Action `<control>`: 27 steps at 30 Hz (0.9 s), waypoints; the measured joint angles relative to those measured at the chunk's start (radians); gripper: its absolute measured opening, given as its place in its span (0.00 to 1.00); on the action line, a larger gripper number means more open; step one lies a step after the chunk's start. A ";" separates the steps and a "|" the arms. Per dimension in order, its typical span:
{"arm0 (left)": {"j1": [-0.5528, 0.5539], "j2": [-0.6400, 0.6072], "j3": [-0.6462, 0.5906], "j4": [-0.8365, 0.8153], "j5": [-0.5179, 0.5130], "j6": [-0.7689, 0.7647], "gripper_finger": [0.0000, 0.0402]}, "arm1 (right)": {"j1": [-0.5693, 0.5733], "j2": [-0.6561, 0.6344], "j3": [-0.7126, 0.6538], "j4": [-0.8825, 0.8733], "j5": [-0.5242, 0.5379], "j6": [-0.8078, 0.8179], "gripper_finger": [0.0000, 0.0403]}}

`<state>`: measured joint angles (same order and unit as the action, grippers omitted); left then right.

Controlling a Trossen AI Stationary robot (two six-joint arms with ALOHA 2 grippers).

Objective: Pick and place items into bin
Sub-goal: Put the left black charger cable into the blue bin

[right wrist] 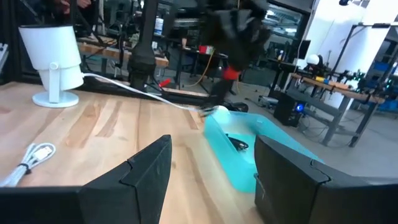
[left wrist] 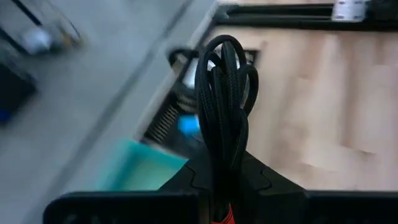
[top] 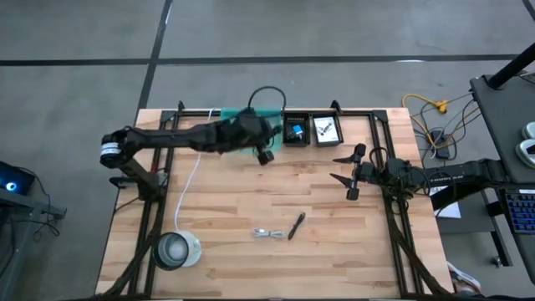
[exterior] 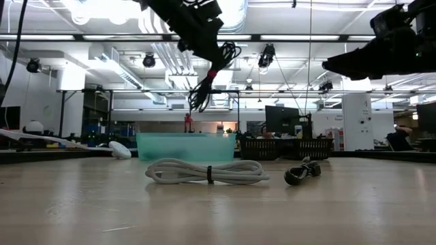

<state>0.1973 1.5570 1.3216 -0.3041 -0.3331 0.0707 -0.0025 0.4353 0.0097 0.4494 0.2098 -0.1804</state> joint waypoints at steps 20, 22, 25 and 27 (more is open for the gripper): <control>0.267 0.145 0.012 0.055 -0.076 0.224 0.02 | 0.000 0.007 0.000 -0.223 0.000 0.182 0.53; 0.274 0.169 0.021 0.057 -0.088 0.229 0.05 | 0.000 0.006 0.000 -0.231 0.000 0.211 0.53; 0.277 0.191 0.032 0.065 -0.114 0.231 0.09 | 0.000 0.006 0.000 -0.237 0.000 0.237 0.53; 0.277 0.198 0.036 0.077 -0.121 0.232 0.12 | 0.000 0.006 0.000 -0.241 0.000 0.237 0.53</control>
<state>0.4747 1.7550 1.3573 -0.2268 -0.4540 0.3025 -0.0021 0.4416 0.0097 0.2086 0.2095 0.0569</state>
